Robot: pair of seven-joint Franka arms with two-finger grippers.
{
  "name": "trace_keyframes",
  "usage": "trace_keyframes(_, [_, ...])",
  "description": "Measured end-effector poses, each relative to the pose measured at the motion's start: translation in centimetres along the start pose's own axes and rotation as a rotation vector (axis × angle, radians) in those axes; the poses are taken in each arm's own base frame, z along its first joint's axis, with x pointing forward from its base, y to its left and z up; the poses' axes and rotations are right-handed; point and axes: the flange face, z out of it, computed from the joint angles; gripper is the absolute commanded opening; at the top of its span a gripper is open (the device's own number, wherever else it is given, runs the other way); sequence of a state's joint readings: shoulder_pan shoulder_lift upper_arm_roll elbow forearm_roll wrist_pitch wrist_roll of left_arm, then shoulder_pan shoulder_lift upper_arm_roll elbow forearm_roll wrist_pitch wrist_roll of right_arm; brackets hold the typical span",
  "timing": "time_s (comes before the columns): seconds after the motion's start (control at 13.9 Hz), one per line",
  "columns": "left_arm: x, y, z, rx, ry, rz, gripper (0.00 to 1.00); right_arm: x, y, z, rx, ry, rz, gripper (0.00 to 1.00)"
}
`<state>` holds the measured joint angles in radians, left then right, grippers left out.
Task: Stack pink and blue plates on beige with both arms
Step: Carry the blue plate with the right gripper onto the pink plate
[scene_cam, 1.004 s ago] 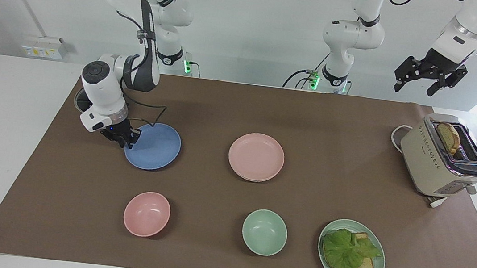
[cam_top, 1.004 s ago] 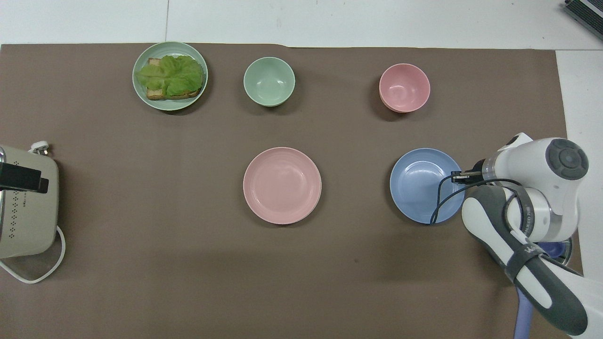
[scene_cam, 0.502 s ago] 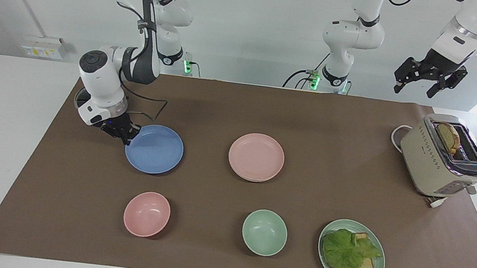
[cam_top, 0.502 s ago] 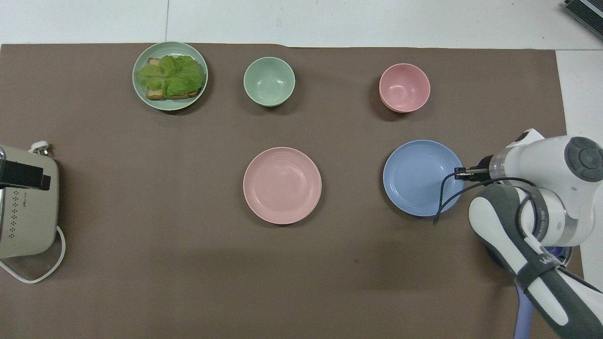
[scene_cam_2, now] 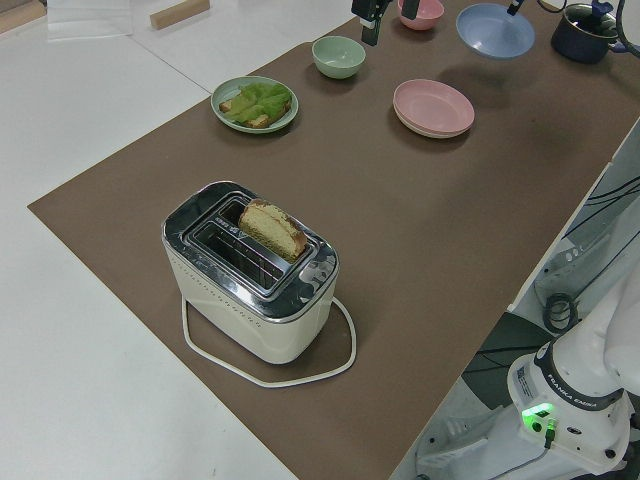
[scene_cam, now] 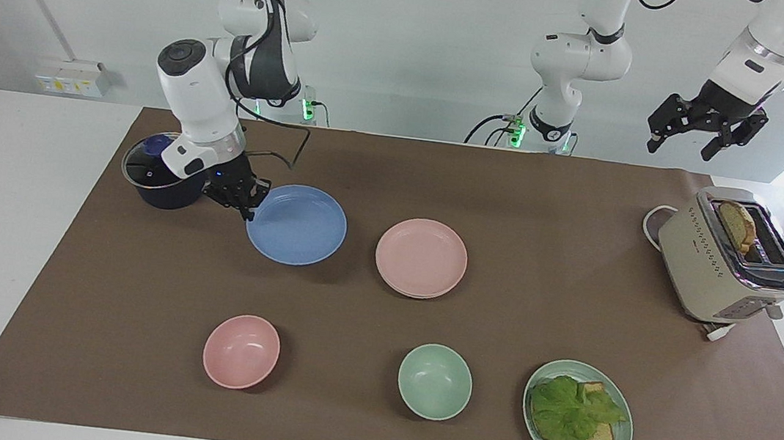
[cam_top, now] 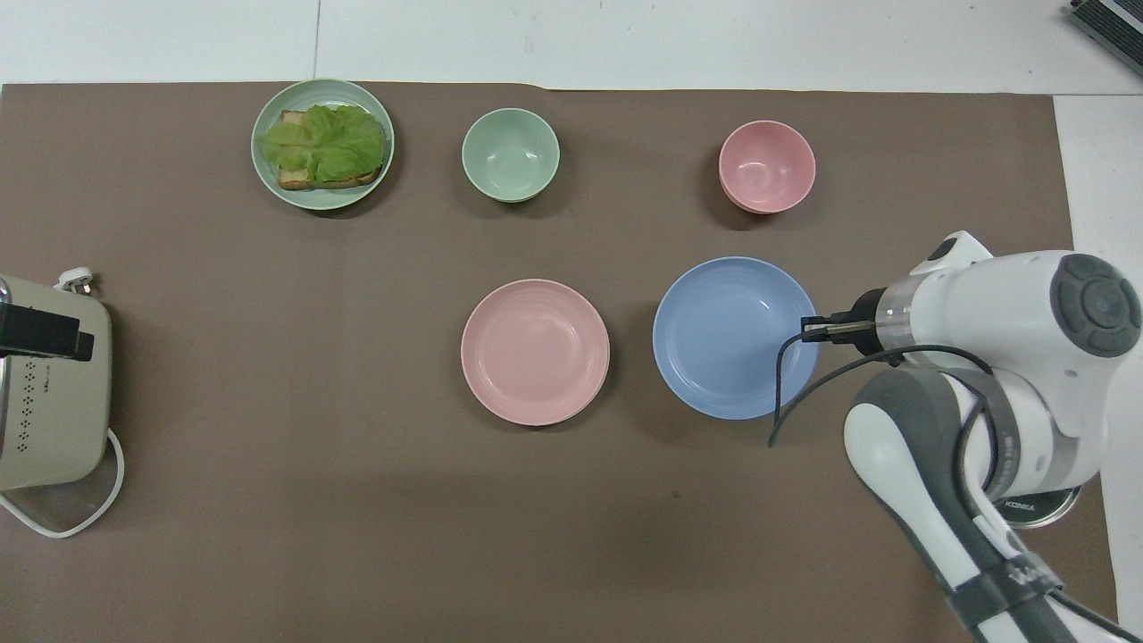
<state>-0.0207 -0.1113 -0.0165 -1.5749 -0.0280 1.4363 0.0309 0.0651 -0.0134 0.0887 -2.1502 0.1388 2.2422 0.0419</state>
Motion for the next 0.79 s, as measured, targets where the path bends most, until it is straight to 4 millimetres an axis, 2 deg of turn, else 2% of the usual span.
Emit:
trace_keyframes(0.36, [0.0, 0.0, 0.0, 0.0, 0.0, 0.001, 1.0, -1.0, -10.3, 0.6, 0.027, 0.006, 0.075, 0.0])
trace_keyframes(0.5, [0.0, 0.0, 0.0, 0.0, 0.0, 0.001, 1.0, -1.1, -14.0, 1.5, 0.048, 0.033, 0.091, 0.0])
trace_keyframes(0.65, [0.0, 0.0, 0.0, 0.0, 0.0, 0.001, 1.0, -1.4, -16.2, 3.2, 0.053, 0.024, 0.086, 0.0])
trace_keyframes(0.79, [0.0, 0.0, 0.0, 0.0, 0.0, 0.001, 1.0, -1.4, -17.2, 4.9, 0.058, 0.028, 0.071, 0.0])
